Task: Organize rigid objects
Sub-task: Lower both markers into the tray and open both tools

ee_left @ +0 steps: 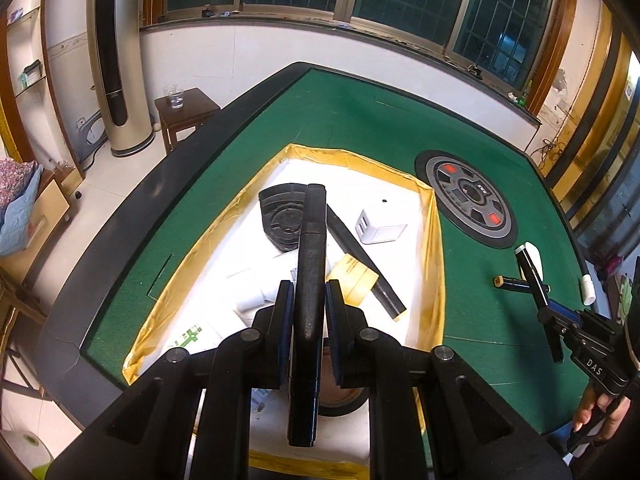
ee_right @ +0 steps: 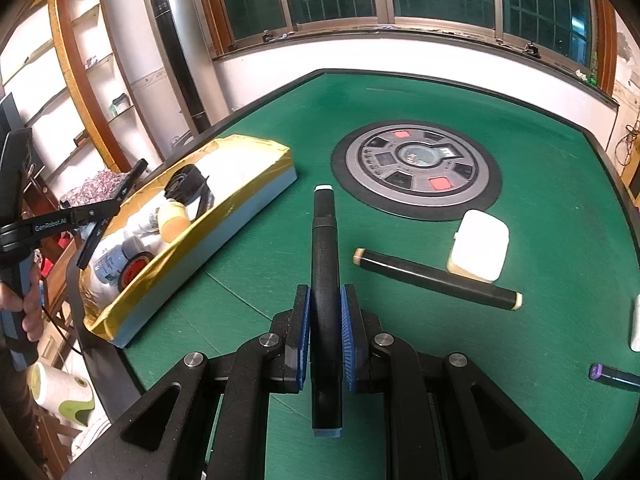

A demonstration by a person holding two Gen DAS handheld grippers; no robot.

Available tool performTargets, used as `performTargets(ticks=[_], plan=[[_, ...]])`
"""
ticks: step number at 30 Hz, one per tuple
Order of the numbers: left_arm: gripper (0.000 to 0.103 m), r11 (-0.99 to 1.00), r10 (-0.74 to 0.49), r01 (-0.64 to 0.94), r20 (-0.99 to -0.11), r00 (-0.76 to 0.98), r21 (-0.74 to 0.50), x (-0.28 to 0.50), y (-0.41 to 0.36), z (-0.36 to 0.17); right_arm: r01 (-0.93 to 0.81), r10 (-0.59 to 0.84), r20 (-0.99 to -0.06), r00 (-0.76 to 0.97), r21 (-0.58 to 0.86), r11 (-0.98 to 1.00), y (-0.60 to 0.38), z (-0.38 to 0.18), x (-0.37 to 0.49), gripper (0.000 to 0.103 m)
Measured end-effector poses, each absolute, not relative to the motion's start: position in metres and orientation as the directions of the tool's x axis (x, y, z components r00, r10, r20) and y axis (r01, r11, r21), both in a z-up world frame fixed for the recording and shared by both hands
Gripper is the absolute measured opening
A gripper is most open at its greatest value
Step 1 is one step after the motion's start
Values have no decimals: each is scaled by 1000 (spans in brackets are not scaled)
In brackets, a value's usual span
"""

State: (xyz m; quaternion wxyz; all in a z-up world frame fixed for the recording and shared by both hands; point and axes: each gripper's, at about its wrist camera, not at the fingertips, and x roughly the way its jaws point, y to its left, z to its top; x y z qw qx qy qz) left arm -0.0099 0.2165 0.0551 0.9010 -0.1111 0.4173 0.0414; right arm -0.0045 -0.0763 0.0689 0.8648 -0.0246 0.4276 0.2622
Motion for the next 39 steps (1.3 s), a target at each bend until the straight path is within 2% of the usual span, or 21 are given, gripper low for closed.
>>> performTargets(ticks=[5, 10, 18, 24, 39], plan=[[13, 971, -9, -177, -766, 643, -159, -10, 226, 54, -511, 473, -751, 461, 211, 833, -58, 73, -5, 13], [13, 972, 5, -185, -774, 634, -145, -7, 236, 53, -565, 550, -748, 372, 288, 773, -30, 80, -3, 13], [13, 976, 26, -189, -799, 601, -111, 8, 250, 49, -599, 595, -768, 234, 369, 711, 26, 78, 19, 13], [13, 977, 48, -197, -823, 567, -79, 20, 261, 42, -584, 593, -785, 178, 400, 706, 65, 67, 38, 13], [13, 981, 28, -181, -862, 505, -74, 40, 269, 21, -537, 538, -825, 172, 380, 754, 99, 45, 65, 13]])
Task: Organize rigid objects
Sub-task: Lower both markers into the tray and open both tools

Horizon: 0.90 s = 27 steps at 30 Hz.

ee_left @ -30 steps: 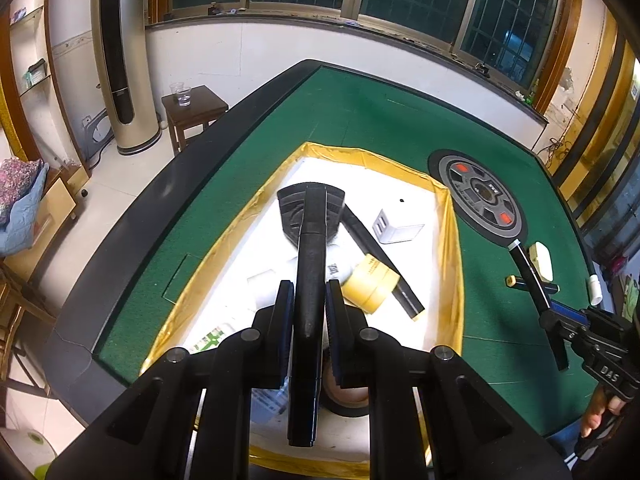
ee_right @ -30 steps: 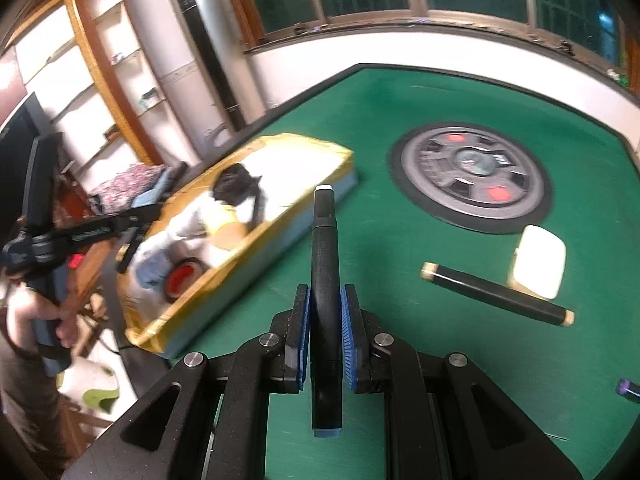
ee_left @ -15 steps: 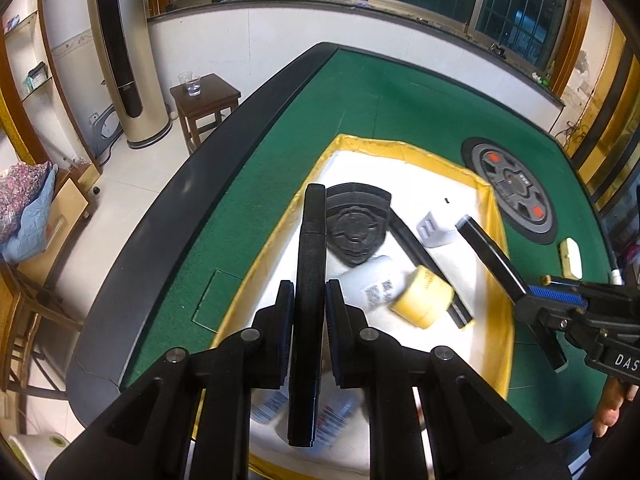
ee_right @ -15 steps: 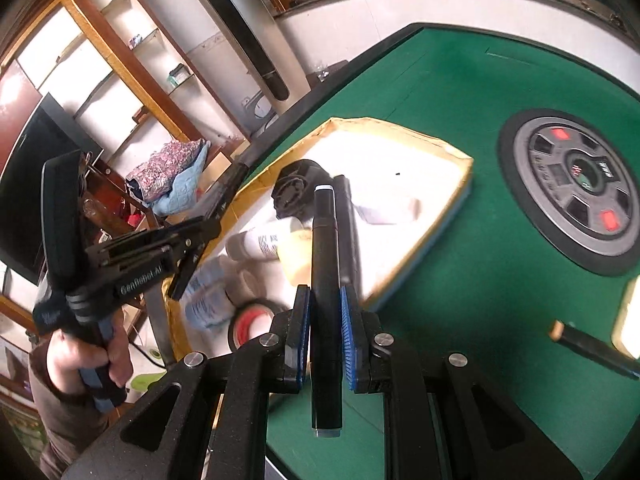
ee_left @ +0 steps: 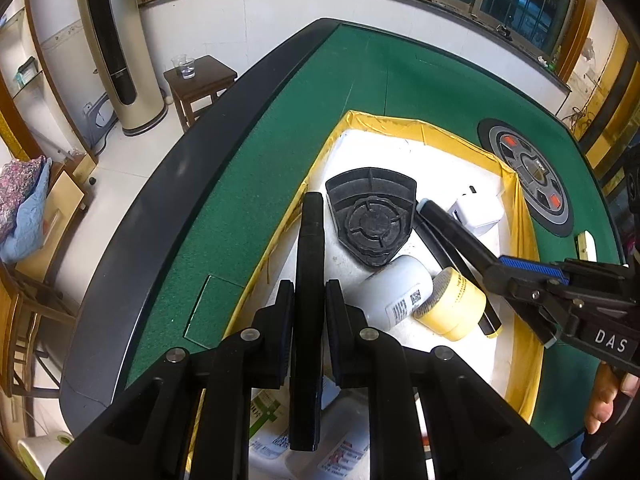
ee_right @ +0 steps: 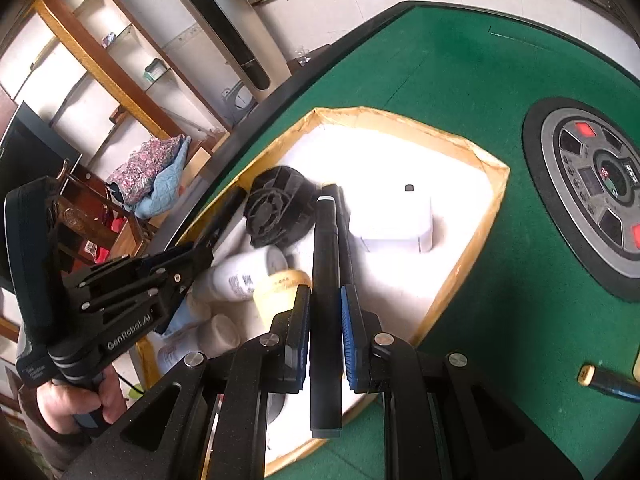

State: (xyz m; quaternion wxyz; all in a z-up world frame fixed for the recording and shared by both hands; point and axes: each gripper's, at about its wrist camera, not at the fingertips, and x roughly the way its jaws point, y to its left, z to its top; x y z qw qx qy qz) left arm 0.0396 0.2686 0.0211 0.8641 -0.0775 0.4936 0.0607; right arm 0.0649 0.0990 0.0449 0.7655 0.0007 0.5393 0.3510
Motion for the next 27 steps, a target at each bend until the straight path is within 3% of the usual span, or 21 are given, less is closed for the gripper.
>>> performTargets(ticks=[27], plan=[[15, 982, 30, -174, -859, 511, -70, 72, 273, 8, -533, 485, -813, 322, 267, 803, 100, 42, 85, 13]])
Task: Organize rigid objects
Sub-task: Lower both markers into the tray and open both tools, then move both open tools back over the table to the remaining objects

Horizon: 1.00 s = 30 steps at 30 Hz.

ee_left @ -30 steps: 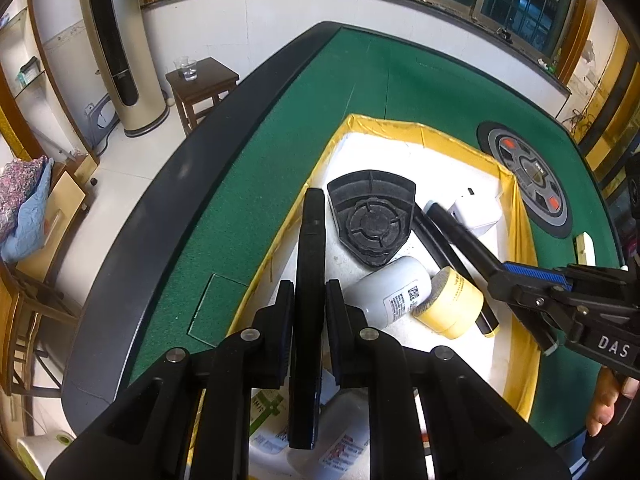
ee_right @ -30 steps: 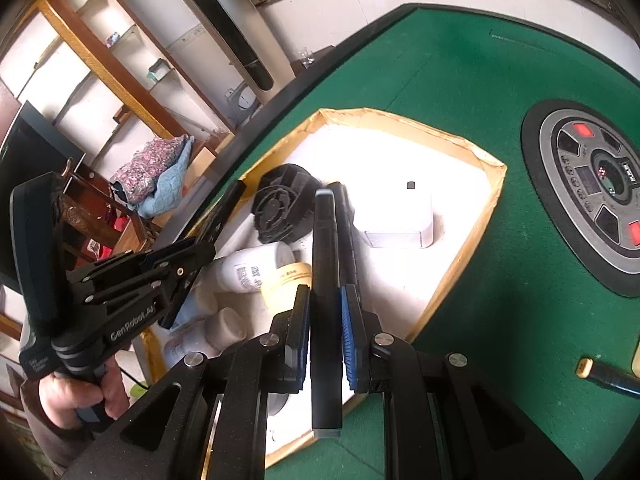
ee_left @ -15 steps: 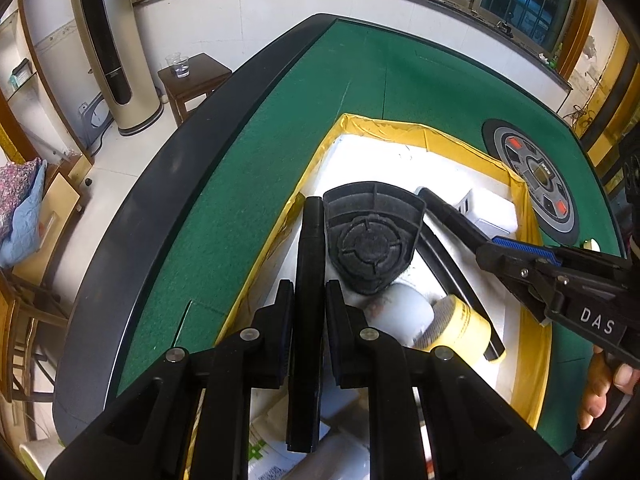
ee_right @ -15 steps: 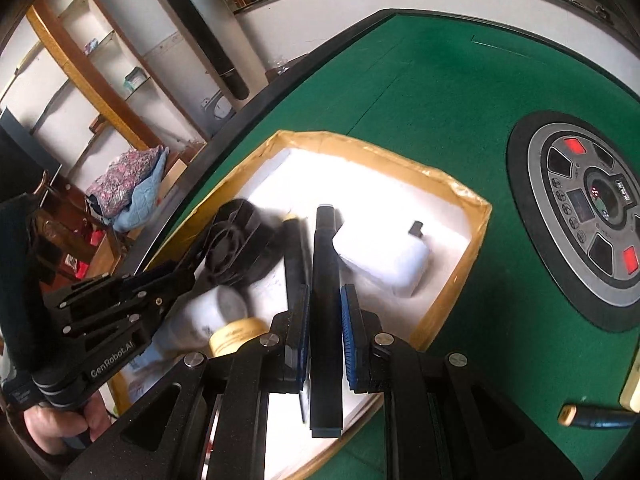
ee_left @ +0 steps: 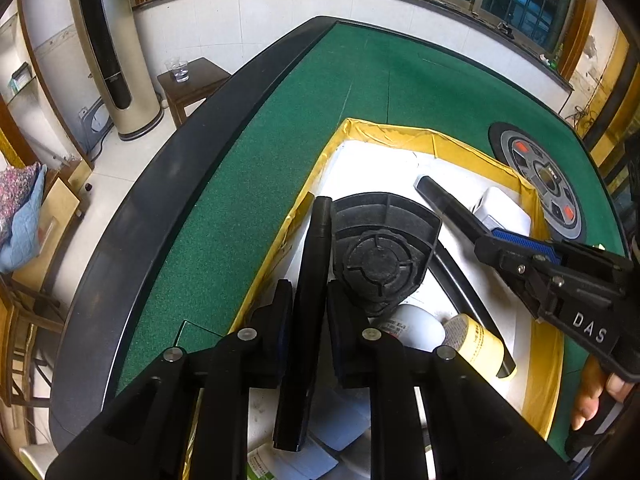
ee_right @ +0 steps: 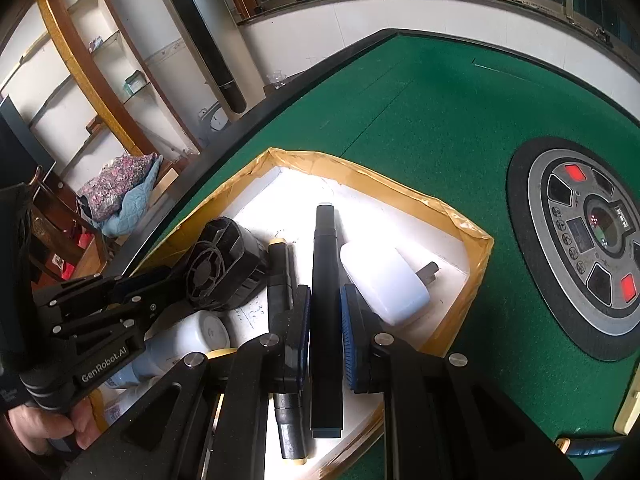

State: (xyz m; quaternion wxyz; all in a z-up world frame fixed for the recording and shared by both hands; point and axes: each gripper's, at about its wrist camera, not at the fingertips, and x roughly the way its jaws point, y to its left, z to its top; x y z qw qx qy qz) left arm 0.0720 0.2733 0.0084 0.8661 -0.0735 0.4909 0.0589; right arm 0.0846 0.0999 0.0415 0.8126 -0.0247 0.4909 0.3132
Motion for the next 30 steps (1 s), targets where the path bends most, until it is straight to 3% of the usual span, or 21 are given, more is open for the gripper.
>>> performTargets(ticks=[10, 14, 19, 22, 30], plan=[[17, 979, 30, -186, -851, 523, -80, 70, 274, 9, -552, 504, -804, 315, 276, 787, 100, 42, 83, 15], [18, 979, 36, -187, -846, 531, -76, 68, 271, 11, -559, 516, -795, 318, 283, 780, 99, 44, 79, 31], [41, 983, 56, -177, -820, 569, -55, 58, 262, 21, -567, 543, -775, 323, 300, 767, 92, 51, 71, 31], [49, 985, 97, -170, -795, 599, -8, 47, 252, 30, -565, 566, -758, 324, 325, 758, 82, 57, 64, 35], [59, 986, 145, -160, -717, 682, 47, 16, 226, 53, -553, 579, -718, 386, 322, 769, 42, 72, 40, 59]])
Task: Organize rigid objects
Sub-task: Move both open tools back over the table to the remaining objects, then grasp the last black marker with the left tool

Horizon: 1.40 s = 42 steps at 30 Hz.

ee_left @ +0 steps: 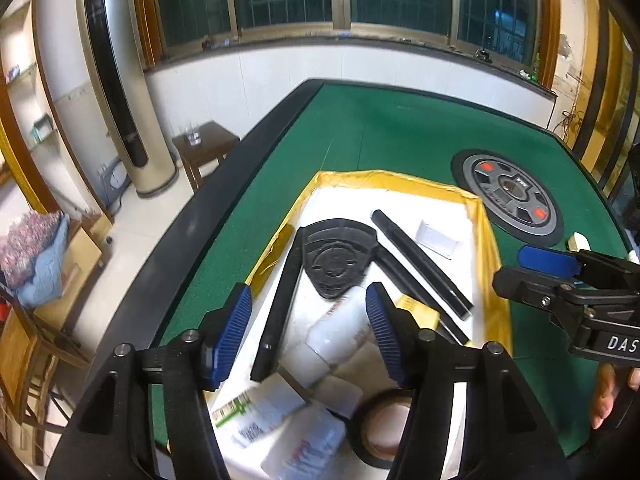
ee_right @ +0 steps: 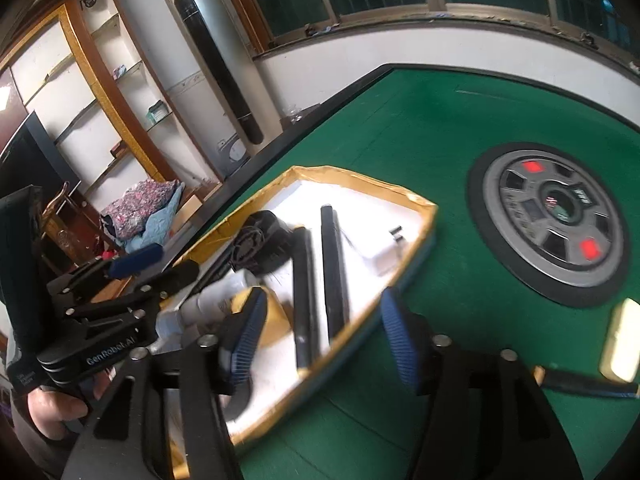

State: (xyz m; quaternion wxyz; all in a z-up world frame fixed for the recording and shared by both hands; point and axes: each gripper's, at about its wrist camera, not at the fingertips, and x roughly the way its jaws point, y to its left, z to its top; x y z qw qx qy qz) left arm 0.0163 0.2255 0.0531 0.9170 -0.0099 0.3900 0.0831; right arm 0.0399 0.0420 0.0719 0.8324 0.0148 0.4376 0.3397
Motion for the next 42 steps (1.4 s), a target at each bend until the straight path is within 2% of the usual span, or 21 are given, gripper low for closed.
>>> performTargets(ticks=[3, 5, 12, 15, 27, 36, 42], plan=[[61, 988, 145, -143, -693, 706, 61, 6, 212, 59, -568, 577, -711, 402, 301, 766, 31, 75, 28, 70], [64, 989, 142, -128, -680, 719, 72, 1, 203, 62, -572, 579, -708, 405, 298, 764, 25, 76, 21, 73], [65, 994, 102, -53, -657, 747, 95, -9, 168, 72, -553, 564, -722, 401, 301, 777, -12, 70, 5, 75], [65, 996, 74, -17, -656, 751, 93, -11, 152, 75, -532, 553, -721, 417, 300, 792, -37, 68, -2, 83], [67, 972, -114, 227, -705, 700, 67, -5, 52, 59, -312, 460, -727, 510, 342, 886, -155, 51, -15, 87], [67, 920, -233, 389, -743, 628, 40, 28, -25, 46, -182, 405, -740, 537, 367, 912, -215, 38, -26, 87], [67, 866, -220, 490, -798, 561, 105, 70, -59, 23, -130, 385, -730, 565, 382, 915, -242, 38, -35, 87]])
